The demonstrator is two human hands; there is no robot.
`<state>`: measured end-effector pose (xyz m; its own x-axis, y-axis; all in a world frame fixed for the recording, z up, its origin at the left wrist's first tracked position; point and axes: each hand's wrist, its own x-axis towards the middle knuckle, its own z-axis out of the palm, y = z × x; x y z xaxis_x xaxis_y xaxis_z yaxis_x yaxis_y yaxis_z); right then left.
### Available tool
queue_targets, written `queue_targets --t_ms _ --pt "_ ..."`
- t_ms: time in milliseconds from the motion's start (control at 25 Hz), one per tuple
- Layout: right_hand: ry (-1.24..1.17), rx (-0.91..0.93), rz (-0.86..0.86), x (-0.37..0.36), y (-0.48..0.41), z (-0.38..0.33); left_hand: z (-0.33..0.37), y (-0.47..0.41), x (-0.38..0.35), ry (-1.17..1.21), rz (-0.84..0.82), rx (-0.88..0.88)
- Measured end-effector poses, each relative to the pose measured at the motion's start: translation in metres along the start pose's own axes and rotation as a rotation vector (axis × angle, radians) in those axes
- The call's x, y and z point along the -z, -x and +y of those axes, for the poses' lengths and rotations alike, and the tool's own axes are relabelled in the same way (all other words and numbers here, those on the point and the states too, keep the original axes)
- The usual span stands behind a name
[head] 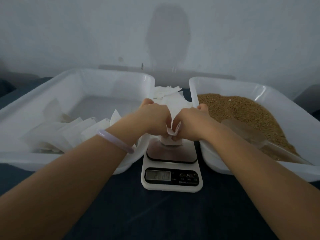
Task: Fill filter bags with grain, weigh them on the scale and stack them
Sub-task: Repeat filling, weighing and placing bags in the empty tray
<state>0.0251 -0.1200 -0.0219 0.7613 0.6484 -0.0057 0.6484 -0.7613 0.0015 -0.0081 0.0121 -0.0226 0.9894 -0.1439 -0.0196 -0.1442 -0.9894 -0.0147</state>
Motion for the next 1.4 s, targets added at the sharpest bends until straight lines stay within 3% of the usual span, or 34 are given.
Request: queue_targets --t_ms 160,360,560,1400 --pt "-0.156 0.003 -0.047 0.005 0.005 0.008 -0.003 0.004 -0.002 0.059 0.025 -0.012" --pt "-0.518 0.014 -0.084 0.012 0.012 0.024 -0.005 0.016 0.005 0.44 0.065 0.043" --pt "-0.766 0.005 -0.042 0.008 0.011 0.027 -0.003 0.016 0.006 0.625 0.12 0.115" --pt "-0.765 0.019 -0.024 0.004 0.01 0.029 -0.002 0.02 0.005 0.685 0.143 0.091"
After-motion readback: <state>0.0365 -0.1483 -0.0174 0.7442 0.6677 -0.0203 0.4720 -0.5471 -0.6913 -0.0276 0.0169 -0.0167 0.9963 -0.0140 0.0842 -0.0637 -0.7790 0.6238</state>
